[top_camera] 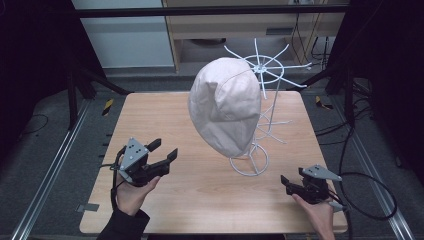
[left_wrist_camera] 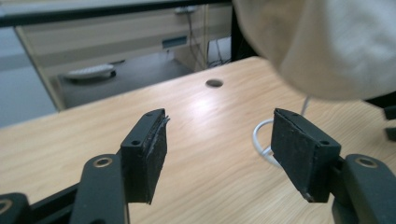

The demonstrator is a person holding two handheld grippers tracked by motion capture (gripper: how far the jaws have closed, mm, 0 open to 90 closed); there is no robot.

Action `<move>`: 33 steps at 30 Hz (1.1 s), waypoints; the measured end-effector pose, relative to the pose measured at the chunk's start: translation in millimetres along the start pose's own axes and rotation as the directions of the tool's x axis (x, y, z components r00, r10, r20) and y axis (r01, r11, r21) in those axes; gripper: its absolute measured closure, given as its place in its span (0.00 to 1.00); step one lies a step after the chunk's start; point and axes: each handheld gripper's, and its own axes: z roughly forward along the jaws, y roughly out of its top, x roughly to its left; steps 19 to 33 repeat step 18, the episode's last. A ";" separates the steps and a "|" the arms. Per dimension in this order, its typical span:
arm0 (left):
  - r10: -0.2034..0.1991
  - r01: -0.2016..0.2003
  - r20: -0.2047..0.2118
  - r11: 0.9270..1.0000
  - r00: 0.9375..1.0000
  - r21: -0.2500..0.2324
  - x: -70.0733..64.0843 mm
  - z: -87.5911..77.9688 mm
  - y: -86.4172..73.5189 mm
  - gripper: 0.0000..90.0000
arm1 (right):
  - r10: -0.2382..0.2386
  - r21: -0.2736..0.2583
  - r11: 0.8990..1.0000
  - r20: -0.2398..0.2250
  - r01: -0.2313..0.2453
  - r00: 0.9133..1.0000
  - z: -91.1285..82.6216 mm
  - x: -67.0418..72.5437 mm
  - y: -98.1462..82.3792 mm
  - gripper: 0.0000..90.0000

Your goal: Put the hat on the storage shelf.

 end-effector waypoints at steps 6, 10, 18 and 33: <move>-0.003 0.006 -0.044 0.998 0.999 0.070 14.0 2.4 -26.6 0.38 | 0.007 -0.002 1.000 -0.001 -0.007 1.000 -0.1 0.0 -0.4 0.27; -0.013 0.021 -0.074 0.993 0.997 0.114 24.3 6.5 -42.3 0.37 | 0.011 0.002 1.000 -0.003 -0.011 1.000 0.1 -0.5 -1.2 0.26; -0.009 0.042 -0.147 0.973 0.989 0.227 46.7 21.4 -82.6 0.35 | 0.003 0.005 1.000 0.004 -0.003 1.000 1.5 -0.8 -1.6 0.22; -0.009 0.042 -0.147 0.973 0.989 0.227 46.7 21.4 -82.6 0.35 | 0.003 0.005 1.000 0.004 -0.003 1.000 1.5 -0.8 -1.6 0.22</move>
